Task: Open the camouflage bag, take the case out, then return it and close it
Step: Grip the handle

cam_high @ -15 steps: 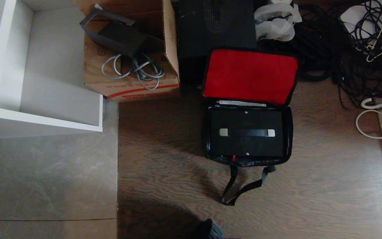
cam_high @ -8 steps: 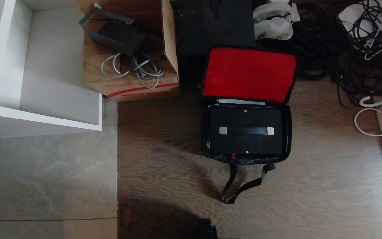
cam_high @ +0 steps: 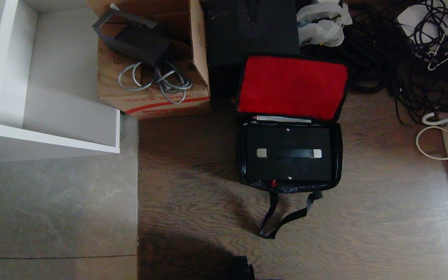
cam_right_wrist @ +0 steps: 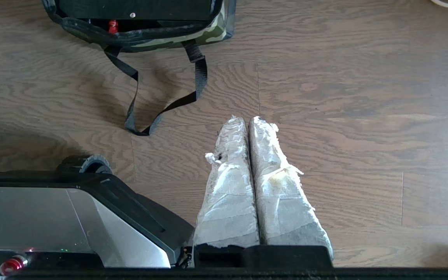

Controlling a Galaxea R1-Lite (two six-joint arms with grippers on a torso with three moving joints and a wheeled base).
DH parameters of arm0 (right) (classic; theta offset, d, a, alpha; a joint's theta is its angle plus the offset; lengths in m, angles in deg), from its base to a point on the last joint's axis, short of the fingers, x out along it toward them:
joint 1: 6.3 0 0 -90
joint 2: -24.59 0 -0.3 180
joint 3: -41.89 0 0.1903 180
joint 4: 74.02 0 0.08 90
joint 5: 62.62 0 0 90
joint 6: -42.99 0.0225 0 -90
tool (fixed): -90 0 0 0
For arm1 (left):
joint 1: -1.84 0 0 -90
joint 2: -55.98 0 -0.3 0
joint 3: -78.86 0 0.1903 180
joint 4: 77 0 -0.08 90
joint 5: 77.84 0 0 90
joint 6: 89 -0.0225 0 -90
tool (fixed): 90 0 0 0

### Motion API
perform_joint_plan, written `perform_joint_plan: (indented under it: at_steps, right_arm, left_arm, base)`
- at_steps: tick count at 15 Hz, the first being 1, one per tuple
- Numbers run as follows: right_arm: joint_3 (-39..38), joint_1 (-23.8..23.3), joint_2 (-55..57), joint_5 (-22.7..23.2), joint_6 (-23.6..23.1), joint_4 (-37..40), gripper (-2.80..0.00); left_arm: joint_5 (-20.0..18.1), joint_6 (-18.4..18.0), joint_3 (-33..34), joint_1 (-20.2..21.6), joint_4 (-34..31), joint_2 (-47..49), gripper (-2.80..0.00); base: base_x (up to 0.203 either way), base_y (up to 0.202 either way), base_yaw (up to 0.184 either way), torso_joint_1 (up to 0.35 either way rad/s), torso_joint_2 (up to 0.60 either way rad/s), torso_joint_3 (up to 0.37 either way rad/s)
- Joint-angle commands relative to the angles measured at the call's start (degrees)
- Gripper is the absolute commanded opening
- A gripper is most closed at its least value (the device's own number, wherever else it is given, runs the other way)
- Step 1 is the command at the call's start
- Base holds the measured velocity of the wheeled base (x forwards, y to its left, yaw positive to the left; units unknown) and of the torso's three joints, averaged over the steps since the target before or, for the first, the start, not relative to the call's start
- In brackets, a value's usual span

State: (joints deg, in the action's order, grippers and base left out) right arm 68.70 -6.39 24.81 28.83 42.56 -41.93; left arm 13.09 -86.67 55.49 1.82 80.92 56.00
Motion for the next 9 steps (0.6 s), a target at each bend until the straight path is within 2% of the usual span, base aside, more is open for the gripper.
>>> perform_joint_plan:
  at_steps: [1, 9]
  right_arm:
    - [0.0, 0.0, 0.0, 0.0, 0.0, 0.1, -2.80]
    - [0.0, 0.0, 0.0, 0.0, 0.0, 0.1, -2.80]
  left_arm:
    - [0.0, 0.0, 0.6, -0.1, 0.0, 0.0, -2.80]
    - [0.0, 0.0, 0.6, -0.1, 0.0, 0.0, -2.80]
  base:
    - [0.000, 0.000, 0.000, 0.000, 0.00, 0.000]
    - [0.000, 0.000, 0.000, 0.000, 0.00, 0.000]
